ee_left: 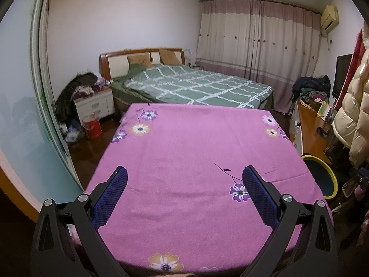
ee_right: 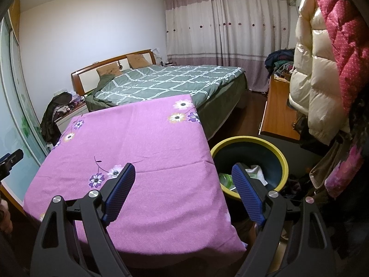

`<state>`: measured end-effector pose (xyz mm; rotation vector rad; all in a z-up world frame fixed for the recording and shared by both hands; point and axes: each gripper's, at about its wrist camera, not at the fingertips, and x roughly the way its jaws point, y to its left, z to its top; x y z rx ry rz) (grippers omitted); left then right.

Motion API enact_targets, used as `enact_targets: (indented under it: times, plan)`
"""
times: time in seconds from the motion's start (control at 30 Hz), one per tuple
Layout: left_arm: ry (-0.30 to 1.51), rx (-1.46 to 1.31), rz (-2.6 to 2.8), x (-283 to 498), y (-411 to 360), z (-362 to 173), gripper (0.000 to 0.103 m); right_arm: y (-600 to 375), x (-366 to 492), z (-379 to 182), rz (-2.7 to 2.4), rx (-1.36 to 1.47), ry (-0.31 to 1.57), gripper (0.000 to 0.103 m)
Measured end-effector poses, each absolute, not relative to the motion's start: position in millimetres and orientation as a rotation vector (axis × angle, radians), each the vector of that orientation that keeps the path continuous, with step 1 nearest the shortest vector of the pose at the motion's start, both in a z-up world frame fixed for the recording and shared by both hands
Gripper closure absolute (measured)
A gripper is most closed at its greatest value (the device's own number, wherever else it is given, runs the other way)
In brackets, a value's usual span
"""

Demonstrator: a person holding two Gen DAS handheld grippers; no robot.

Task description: Collect trash

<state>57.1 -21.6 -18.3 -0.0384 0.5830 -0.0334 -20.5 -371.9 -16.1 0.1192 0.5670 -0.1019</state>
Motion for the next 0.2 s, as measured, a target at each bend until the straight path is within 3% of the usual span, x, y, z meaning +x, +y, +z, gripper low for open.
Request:
enact_targets:
  times: [0.2]
  plan:
    - [0.641, -0.046, -0.004, 123, -2, -37, 0.005, -362, 26, -21, -0.059, 0.101, 0.602, 0.011]
